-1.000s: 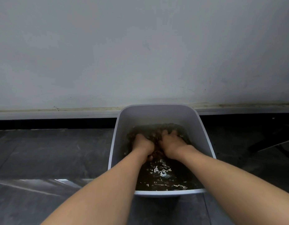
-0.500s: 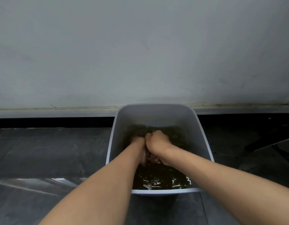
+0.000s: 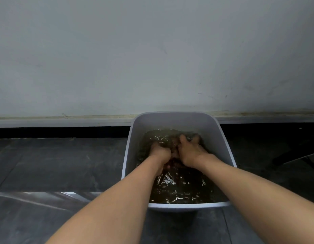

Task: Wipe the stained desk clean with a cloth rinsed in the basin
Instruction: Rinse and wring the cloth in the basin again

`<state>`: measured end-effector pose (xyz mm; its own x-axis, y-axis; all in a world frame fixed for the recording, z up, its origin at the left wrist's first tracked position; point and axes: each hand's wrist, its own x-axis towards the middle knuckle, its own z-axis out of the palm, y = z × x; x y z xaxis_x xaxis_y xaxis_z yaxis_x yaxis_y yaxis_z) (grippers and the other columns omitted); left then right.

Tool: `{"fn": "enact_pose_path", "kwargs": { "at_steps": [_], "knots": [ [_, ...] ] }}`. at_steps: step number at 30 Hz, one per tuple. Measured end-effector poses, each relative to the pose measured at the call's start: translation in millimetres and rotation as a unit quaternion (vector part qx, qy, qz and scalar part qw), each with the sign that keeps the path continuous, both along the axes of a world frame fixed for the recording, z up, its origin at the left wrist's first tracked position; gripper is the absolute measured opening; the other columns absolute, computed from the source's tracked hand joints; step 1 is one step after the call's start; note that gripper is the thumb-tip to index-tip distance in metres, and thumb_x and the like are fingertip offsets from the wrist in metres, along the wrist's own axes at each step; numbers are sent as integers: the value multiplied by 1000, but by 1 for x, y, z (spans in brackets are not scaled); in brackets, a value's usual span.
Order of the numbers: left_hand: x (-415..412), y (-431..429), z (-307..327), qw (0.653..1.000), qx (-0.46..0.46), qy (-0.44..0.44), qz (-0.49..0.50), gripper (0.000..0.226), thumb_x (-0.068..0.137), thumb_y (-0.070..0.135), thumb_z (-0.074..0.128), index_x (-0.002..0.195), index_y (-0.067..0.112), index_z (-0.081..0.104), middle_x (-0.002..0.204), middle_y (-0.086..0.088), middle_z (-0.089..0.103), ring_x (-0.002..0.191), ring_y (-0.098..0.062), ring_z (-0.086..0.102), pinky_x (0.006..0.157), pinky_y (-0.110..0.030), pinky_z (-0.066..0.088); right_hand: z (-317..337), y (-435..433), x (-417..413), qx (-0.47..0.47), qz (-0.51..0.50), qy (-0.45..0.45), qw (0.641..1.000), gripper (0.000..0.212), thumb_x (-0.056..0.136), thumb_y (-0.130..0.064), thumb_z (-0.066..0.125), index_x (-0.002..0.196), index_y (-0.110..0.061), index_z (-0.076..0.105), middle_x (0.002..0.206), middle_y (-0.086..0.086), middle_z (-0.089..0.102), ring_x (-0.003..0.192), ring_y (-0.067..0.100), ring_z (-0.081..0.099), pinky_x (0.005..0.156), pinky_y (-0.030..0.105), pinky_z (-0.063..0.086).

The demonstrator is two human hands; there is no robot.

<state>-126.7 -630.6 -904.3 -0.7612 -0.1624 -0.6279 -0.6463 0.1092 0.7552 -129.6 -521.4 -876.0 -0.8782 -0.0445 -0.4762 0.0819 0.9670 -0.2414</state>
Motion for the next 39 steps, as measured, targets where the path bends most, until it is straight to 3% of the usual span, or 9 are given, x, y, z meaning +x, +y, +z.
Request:
{"fn": "enact_pose_path", "kwargs": {
  "at_steps": [4,7,11,16,21,27,31,35,39],
  "knots": [
    [2,0,-6,988,-126,-21,-92,60,91,24,68,140,15,35,136,-13,52,122,-30,54,98,-38,51,-9,-4,2,55,51,-41,996,68,93,-13,63,149,-19,25,157,27,-1,137,47,38,114,47,37],
    [1,-4,-1,985,-78,-79,-131,22,101,16,54,122,9,52,115,-14,62,98,-29,65,74,-35,59,-14,-11,-1,0,-10,-60,998,55,97,-12,54,148,-13,33,157,25,21,133,42,46,107,44,43],
    [4,0,2,989,43,-129,-65,23,105,20,43,94,5,57,73,-10,58,53,-17,52,32,-15,39,-11,-21,0,-167,-129,-18,977,27,104,-18,41,106,-5,65,109,17,65,102,32,65,70,27,44],
    [-1,-3,6,983,135,-109,63,33,106,26,33,95,7,57,82,-14,59,67,-25,58,57,-30,49,8,-39,18,-261,-214,0,941,33,106,-27,36,102,-6,61,98,13,66,87,25,66,74,35,54],
    [6,2,27,973,197,-123,1,35,106,32,41,95,6,61,69,-16,65,57,-29,65,47,-33,54,10,-24,15,-210,-187,99,955,32,102,-18,40,83,-8,64,98,16,67,91,32,63,78,33,46],
    [3,-7,26,989,122,-83,-25,21,100,26,50,88,12,59,65,-4,59,42,-14,55,31,-11,25,-3,1,0,-118,-133,60,982,28,105,-19,33,133,-16,36,136,27,46,120,42,53,100,39,42],
    [-1,-4,6,999,45,-2,-5,38,92,7,63,129,5,52,101,-12,67,79,-24,65,67,-33,59,-8,1,3,-28,6,16,999,54,98,-8,50,144,-25,26,146,21,13,117,44,54,106,47,44],
    [2,4,-5,987,-115,-44,-108,65,92,14,64,147,13,30,141,-15,49,124,-32,53,103,-44,49,-11,-3,6,45,42,-53,997,88,91,-5,63,157,-24,9,161,23,-9,142,49,29,115,51,34],
    [2,1,-2,988,-38,-94,-114,24,102,18,51,122,5,55,104,-14,63,78,-24,62,59,-30,55,-13,-12,4,-49,-11,-58,997,43,98,-9,54,140,-8,46,151,20,40,137,36,43,103,39,45]
  ]
}}
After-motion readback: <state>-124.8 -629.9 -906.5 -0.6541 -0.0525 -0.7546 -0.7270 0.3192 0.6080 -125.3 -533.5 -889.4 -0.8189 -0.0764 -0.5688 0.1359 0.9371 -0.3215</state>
